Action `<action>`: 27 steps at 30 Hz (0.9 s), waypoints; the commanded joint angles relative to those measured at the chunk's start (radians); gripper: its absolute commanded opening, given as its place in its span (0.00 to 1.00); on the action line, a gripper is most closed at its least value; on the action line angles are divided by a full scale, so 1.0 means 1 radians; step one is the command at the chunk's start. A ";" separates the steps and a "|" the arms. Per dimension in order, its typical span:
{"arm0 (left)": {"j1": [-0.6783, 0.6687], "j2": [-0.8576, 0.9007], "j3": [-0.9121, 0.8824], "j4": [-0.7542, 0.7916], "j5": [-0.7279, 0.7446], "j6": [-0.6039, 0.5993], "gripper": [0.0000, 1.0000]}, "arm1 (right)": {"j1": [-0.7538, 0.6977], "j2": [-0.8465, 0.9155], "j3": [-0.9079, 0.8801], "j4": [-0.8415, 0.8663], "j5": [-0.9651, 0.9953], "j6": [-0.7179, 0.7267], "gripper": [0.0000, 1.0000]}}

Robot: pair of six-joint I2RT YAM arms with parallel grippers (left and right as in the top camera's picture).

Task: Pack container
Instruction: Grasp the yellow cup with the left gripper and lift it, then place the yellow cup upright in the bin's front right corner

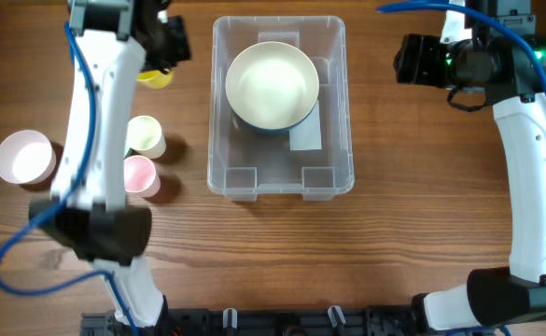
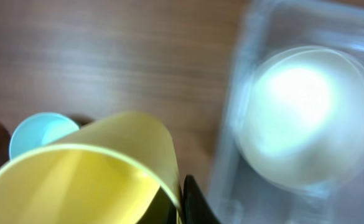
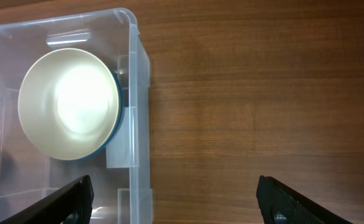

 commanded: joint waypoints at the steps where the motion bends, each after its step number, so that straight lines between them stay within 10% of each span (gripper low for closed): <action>1: -0.172 -0.084 0.067 -0.125 0.010 0.013 0.04 | 0.000 0.008 -0.005 0.002 0.015 0.018 0.85; 8: -0.394 -0.071 -0.064 -0.203 0.032 0.008 0.04 | -0.052 0.008 -0.005 -0.014 0.062 0.071 0.85; 15: -0.476 -0.044 -0.361 0.184 0.157 0.084 0.04 | -0.331 0.008 -0.005 -0.049 0.027 0.146 0.86; 27: -0.641 0.204 -0.361 0.270 0.213 0.104 0.04 | -0.357 0.008 -0.005 -0.054 0.013 0.146 0.86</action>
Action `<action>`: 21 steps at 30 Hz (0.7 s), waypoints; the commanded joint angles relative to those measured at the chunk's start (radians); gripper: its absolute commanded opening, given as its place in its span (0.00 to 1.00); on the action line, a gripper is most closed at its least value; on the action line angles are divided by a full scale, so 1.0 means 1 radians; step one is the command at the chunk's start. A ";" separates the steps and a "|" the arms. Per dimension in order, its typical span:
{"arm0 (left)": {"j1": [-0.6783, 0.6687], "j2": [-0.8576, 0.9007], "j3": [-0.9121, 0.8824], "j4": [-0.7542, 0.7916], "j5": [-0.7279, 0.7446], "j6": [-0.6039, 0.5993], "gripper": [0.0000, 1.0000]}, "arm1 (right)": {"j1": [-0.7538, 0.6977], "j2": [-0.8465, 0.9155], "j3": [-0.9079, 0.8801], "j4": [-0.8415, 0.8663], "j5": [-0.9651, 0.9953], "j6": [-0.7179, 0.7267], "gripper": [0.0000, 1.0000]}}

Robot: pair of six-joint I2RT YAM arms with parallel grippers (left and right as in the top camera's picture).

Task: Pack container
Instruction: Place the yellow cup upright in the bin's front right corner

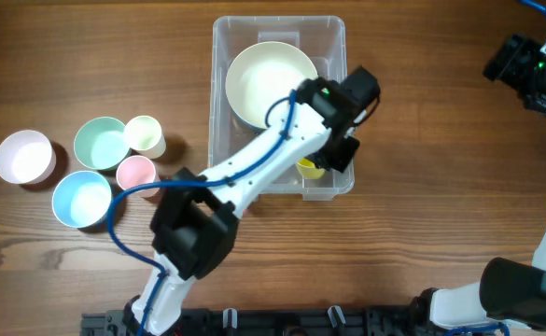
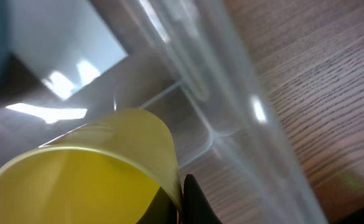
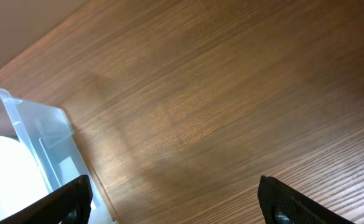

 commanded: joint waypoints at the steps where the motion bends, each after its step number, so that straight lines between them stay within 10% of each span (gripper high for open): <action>1: -0.008 0.043 -0.005 0.016 0.019 0.020 0.04 | 0.004 0.008 -0.004 -0.004 -0.008 0.019 0.86; 3: -0.008 0.047 -0.005 0.024 0.019 0.020 0.04 | 0.004 0.008 -0.004 -0.003 -0.008 0.019 0.86; 7: -0.008 0.047 -0.005 0.028 0.019 0.020 0.35 | 0.004 0.008 -0.004 -0.004 -0.008 0.019 0.86; 15: 0.096 -0.136 0.216 -0.147 -0.187 0.019 0.48 | 0.004 0.008 -0.004 -0.005 -0.008 0.019 0.86; 21: 0.524 -0.402 0.274 -0.260 -0.277 -0.068 0.59 | 0.004 0.008 -0.004 -0.005 -0.009 0.019 0.86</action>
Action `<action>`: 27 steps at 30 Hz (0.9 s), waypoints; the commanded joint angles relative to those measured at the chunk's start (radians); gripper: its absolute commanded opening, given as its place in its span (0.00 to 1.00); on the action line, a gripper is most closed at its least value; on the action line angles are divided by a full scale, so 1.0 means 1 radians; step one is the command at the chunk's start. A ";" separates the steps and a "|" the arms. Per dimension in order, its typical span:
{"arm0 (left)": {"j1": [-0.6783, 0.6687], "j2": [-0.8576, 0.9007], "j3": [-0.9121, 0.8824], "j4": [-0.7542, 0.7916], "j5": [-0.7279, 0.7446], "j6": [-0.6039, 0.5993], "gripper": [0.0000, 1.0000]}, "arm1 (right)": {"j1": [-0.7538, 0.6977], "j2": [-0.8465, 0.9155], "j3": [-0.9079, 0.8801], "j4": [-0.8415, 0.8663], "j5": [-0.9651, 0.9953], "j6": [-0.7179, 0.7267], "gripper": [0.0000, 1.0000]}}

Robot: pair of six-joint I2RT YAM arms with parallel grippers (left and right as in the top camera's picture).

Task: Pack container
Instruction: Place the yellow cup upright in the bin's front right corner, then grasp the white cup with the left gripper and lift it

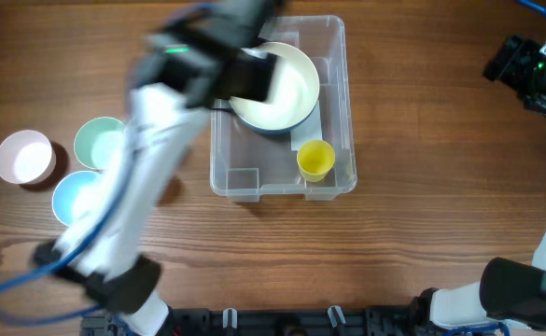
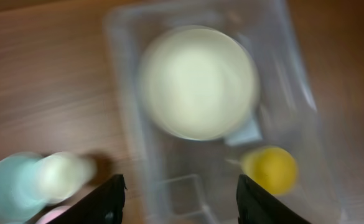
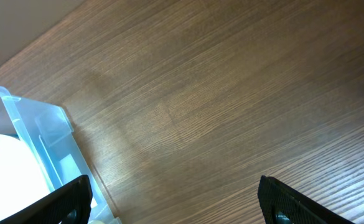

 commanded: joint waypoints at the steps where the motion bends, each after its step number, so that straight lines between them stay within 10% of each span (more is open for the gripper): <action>1: 0.269 -0.022 -0.003 -0.075 -0.001 -0.070 0.59 | 0.004 0.008 -0.004 0.000 -0.006 0.019 0.86; 6: 0.519 0.090 -0.197 -0.079 0.181 -0.087 0.57 | 0.004 0.014 -0.005 0.001 -0.018 0.019 0.86; 19: 0.510 0.195 -0.668 0.314 0.231 -0.091 0.56 | 0.004 0.020 -0.005 0.002 -0.024 0.019 0.86; 27: 0.510 0.195 -0.668 0.384 0.230 -0.091 0.14 | 0.004 0.020 -0.005 0.001 -0.024 0.019 0.86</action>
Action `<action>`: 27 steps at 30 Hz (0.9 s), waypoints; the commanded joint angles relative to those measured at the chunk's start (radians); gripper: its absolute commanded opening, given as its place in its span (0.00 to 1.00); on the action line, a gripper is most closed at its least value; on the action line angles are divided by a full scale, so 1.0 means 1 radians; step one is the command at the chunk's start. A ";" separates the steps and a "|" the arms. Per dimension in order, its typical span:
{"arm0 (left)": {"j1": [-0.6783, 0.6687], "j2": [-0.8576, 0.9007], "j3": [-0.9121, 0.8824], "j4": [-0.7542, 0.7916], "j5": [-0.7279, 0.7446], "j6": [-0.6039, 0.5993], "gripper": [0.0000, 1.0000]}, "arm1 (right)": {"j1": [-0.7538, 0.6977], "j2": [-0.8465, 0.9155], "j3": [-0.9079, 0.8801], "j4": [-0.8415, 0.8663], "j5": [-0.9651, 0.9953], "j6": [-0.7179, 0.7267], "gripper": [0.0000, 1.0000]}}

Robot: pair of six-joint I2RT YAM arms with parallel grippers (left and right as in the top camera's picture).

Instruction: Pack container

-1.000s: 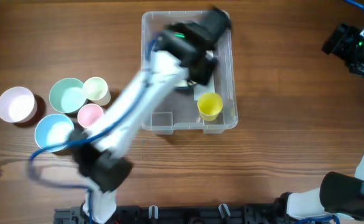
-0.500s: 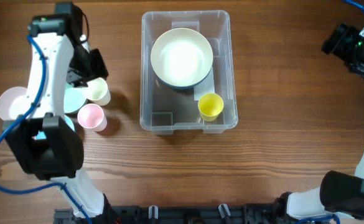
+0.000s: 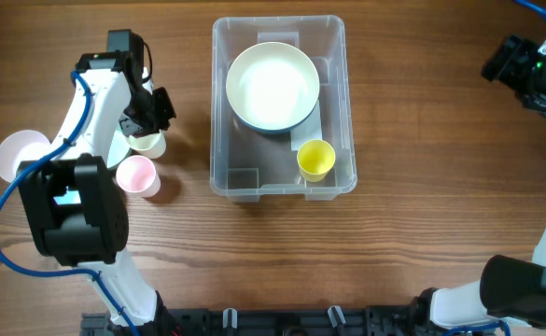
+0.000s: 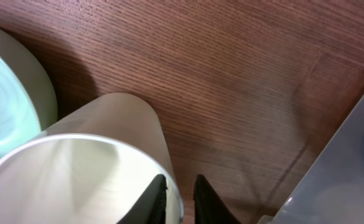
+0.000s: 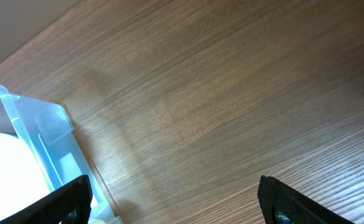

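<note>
The clear plastic container [image 3: 217,112] stands mid-table. Inside it are a cream bowl [image 3: 271,84] and, in the front right corner, a yellow cup [image 3: 315,159]. To its left my left gripper [image 3: 151,129] is at a small cream cup [image 3: 147,143]. In the left wrist view one finger is inside the cream cup [image 4: 76,168] and one outside, so my left gripper [image 4: 178,190] is shut on the rim. My right gripper [image 5: 175,199] stands wide open over bare wood at the far right, holding nothing.
A pink cup [image 3: 136,174] stands just in front of the cream cup, and a pale pink bowl [image 3: 16,154] lies further left. A pale green bowl [image 4: 1,106] touches the cream cup's left side. The left arm covers that part of the table from above.
My left gripper was open above the container, with the yellow cup standing inside. Now it is left of the container, shut on the cream cup's rim. The right arm has not moved.
My left gripper held the yellow cup left of the container while the right gripper hung near the container's right side. Then the yellow cup was in the container's front right corner and the right arm was far right. The cup was let go there; now the cream cup is gripped.
</note>
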 commanded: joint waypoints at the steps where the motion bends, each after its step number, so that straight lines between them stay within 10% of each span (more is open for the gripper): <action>1: -0.003 -0.002 -0.005 0.006 -0.001 0.001 0.13 | 0.004 0.009 -0.004 0.001 -0.016 0.019 0.86; 9: -0.004 -0.003 0.001 0.025 -0.014 0.005 0.04 | 0.004 0.009 -0.004 0.001 -0.016 0.019 0.86; 14: -0.111 -0.073 0.303 -0.200 -0.105 0.028 0.04 | 0.004 0.009 -0.004 0.001 -0.016 0.019 0.86; 19: -0.386 -0.151 0.671 -0.444 -0.132 0.000 0.04 | 0.004 0.009 -0.004 0.000 -0.020 0.019 0.86; 27: -0.849 -0.056 0.676 -0.378 -0.101 -0.008 0.04 | 0.004 0.009 -0.004 0.000 -0.023 0.019 0.86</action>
